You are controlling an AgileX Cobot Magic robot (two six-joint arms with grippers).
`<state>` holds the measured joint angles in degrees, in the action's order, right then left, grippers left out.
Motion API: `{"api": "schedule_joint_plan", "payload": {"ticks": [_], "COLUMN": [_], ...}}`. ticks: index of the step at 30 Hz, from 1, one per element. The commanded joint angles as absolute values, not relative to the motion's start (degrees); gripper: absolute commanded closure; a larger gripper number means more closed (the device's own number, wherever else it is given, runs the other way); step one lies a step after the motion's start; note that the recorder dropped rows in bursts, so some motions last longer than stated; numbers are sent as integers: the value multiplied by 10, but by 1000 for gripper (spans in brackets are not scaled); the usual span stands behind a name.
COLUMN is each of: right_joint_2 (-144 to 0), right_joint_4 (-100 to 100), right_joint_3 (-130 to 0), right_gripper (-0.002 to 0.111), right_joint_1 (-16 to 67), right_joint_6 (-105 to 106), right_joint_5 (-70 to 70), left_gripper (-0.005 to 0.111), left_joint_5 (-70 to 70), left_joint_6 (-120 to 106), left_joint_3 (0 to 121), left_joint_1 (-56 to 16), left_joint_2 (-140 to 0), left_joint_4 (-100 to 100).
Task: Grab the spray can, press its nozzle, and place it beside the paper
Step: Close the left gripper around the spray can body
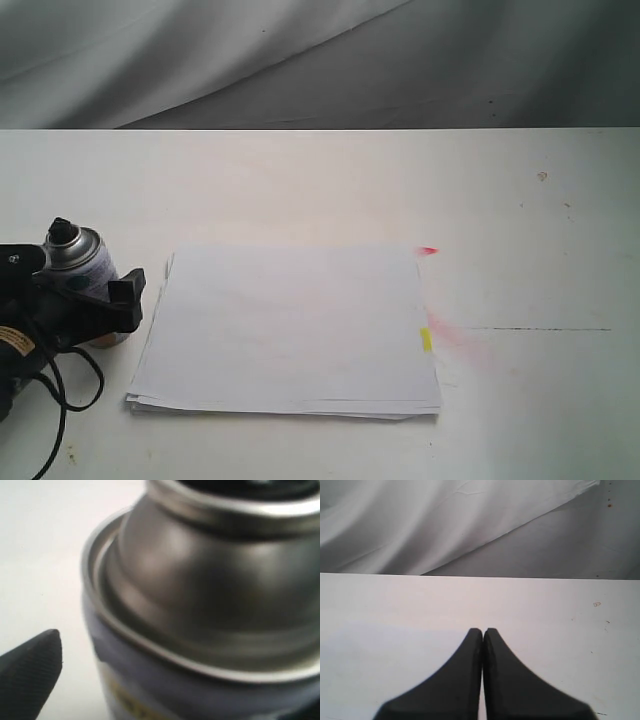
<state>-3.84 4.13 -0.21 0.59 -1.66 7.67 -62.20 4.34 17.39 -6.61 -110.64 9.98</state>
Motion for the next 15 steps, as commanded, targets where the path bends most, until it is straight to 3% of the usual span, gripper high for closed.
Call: {"api": "schedule_joint_plan", "payload": {"ticks": [1, 10, 13, 15], "right_joint_2": [-36, -36, -36, -36], "right_joint_4": [42, 42, 42, 42], "right_joint_3": [0, 0, 0, 0], "right_gripper": [108, 108, 108, 108], "right_joint_1": [5, 5, 5, 5], "right_joint_6": [-18, -18, -18, -18], "right_joint_5": [78, 78, 78, 78], "left_gripper": [6, 11, 28, 48], "left_joint_5": [-630, -627, -627, -627], "left_joint_6": [40, 43, 43, 43], "left_joint_3": [177, 177, 177, 177], "left_joint_1": [-69, -69, -69, -69], "left_joint_2": [-1108, -1108, -1108, -1108], "left_joint_4": [105, 123, 136, 136]}}
